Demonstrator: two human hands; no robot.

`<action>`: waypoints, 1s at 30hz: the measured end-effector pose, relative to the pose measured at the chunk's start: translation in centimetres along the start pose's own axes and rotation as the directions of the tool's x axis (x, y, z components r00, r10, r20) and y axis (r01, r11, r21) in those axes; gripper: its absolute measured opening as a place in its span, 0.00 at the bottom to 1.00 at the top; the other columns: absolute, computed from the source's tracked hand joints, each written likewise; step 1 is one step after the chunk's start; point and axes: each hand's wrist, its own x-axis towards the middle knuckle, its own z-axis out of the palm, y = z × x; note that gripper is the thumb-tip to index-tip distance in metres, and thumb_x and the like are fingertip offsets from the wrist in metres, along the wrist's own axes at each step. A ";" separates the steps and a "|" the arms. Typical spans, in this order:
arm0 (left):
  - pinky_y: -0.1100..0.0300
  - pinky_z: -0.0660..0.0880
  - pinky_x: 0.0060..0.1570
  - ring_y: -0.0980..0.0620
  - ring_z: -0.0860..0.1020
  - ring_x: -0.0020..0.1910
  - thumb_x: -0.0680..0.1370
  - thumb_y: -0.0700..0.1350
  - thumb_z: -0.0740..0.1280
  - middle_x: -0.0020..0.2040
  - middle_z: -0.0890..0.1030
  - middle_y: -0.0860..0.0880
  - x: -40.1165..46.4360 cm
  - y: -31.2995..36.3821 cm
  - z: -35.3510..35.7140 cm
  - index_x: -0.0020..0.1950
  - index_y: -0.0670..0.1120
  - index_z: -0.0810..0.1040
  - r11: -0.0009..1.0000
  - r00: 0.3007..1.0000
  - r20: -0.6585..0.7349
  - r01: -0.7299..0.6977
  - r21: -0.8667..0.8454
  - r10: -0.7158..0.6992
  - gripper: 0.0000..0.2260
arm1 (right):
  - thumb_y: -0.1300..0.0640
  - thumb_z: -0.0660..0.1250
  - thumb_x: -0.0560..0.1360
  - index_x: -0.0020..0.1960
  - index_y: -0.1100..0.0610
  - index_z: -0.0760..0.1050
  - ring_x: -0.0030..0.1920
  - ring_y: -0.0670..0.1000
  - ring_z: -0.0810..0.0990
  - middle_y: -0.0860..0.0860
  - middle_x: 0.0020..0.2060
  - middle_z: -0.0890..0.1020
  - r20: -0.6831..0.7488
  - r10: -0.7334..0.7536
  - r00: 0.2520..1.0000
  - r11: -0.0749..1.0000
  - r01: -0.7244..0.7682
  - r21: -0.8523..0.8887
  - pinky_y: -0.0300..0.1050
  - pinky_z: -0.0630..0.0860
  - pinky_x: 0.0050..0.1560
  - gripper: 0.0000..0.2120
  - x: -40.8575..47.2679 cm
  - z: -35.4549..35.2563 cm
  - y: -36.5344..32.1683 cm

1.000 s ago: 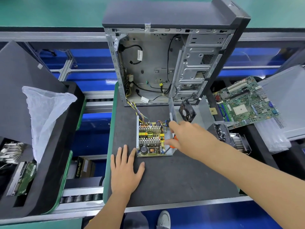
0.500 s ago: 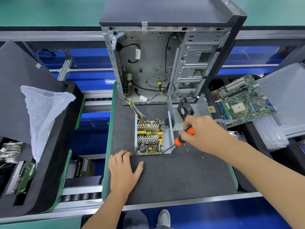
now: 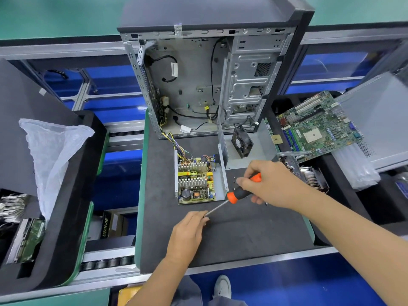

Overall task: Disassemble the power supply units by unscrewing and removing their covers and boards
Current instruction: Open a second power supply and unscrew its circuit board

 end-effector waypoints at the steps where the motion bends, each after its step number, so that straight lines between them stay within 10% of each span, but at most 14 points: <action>1: 0.60 0.82 0.39 0.53 0.81 0.35 0.74 0.37 0.73 0.41 0.82 0.48 0.0 0.0 0.0 0.50 0.40 0.85 1.000 1.000 0.018 0.022 -0.010 -0.021 0.06 | 0.47 0.70 0.76 0.44 0.52 0.75 0.28 0.47 0.84 0.49 0.27 0.83 0.000 0.006 1.000 1.000 -0.006 0.005 0.44 0.81 0.33 0.09 -0.1 0.0 0.2; 10: 0.71 0.76 0.45 0.64 0.80 0.42 0.77 0.48 0.73 0.39 0.82 0.60 0.2 0.4 0.0 0.46 0.57 0.77 0.849 0.856 0.238 0.501 -0.168 -0.458 0.06 | 0.50 0.70 0.76 0.43 0.55 0.77 0.28 0.51 0.84 0.52 0.29 0.84 -0.145 0.104 0.984 0.983 -0.079 0.166 0.47 0.80 0.36 0.09 -0.3 -2.3 2.4; 19: 0.61 0.79 0.54 0.50 0.82 0.48 0.80 0.34 0.68 0.51 0.81 0.46 1.6 2.4 2.6 0.60 0.41 0.83 0.974 0.950 0.263 0.200 -0.102 -0.168 0.11 | 0.55 0.68 0.79 0.44 0.59 0.75 0.28 0.51 0.77 0.56 0.32 0.79 -0.140 0.362 0.921 0.586 -0.108 0.803 0.40 0.76 0.29 0.09 -1.7 -1.1 8.8; 30: 0.54 0.73 0.58 0.46 0.78 0.56 0.84 0.46 0.62 0.57 0.80 0.46 6.6 8.6 8.8 0.61 0.45 0.80 0.991 0.914 0.399 0.113 -0.070 -0.076 0.10 | 0.56 0.69 0.78 0.48 0.61 0.75 0.30 0.52 0.76 0.61 0.38 0.79 -0.081 0.488 0.869 0.238 -0.043 0.970 0.40 0.74 0.26 0.08 -3.0 2.1 14.4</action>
